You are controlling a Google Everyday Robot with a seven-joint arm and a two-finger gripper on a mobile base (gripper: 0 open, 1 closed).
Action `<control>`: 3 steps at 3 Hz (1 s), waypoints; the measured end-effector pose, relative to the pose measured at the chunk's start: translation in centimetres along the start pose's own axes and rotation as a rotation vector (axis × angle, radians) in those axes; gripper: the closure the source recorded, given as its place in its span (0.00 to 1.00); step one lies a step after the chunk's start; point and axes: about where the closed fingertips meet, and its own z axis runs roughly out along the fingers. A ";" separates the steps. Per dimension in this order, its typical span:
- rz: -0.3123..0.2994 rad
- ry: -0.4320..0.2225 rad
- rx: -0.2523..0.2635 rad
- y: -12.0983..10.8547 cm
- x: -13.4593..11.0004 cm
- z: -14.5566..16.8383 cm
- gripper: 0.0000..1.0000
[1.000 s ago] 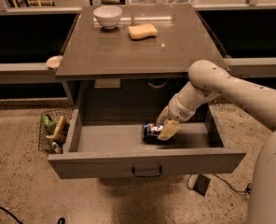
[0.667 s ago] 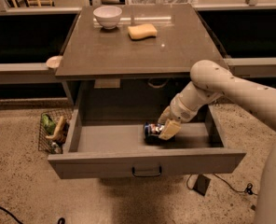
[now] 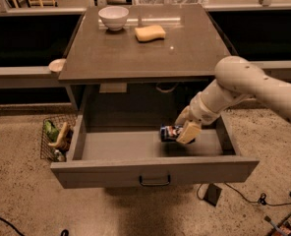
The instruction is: Pick pepsi can from top drawer and place on counter
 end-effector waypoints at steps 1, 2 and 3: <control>-0.044 0.064 0.122 -1.0 -0.7 -5.9 1.00; -0.093 0.136 0.234 -2.2 -1.7 -11.6 1.00; -0.163 0.176 0.310 -1.9 -2.2 -15.7 1.00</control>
Offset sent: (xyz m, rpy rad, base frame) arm 0.0314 -0.0725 0.1889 -0.2704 -0.3910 -0.0497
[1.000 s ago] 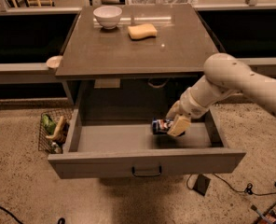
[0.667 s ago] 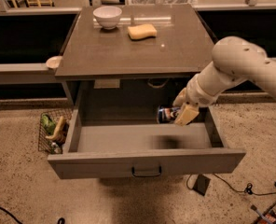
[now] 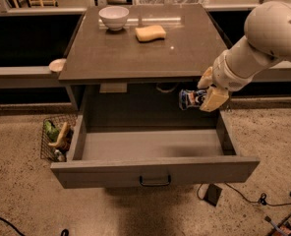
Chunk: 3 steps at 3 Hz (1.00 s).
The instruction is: Pick pepsi can from top drawer and place on counter
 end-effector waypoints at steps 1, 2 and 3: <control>0.000 0.000 0.000 0.0 0.0 0.0 1.00; -0.005 -0.079 0.061 -2.8 -0.8 -1.7 1.00; -0.042 -0.246 0.102 -6.9 -2.8 -2.9 1.00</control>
Offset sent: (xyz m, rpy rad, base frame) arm 0.0736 -0.0021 0.1122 0.2893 -0.2562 0.0428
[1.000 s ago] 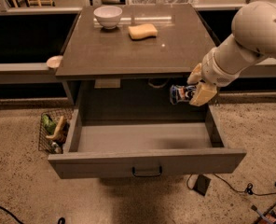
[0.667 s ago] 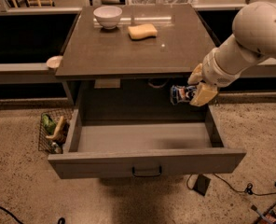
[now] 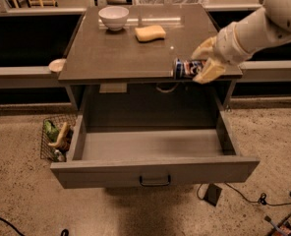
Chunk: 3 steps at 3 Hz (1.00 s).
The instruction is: Pick pepsi can from top drawer and place on counter
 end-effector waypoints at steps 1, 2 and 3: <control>0.016 -0.138 0.012 -3.9 -1.2 0.9 1.00; 0.004 -0.170 0.081 -6.7 -2.2 -1.3 1.00; 0.010 -0.170 0.086 -6.8 -2.2 -1.3 1.00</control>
Offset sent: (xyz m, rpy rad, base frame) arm 0.0326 0.0116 0.0137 0.1212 -0.0086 0.0404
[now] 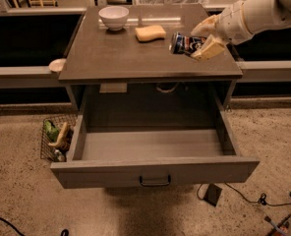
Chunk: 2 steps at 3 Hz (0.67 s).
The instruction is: Pick pepsi can from top drawer and place on counter
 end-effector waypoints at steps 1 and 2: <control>0.141 0.010 0.126 -2.3 1.4 1.4 1.00; 0.245 0.018 0.224 -5.3 3.1 2.4 1.00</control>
Offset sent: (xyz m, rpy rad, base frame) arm 0.1046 -0.0382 -0.0029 0.2264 -0.0333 -0.4703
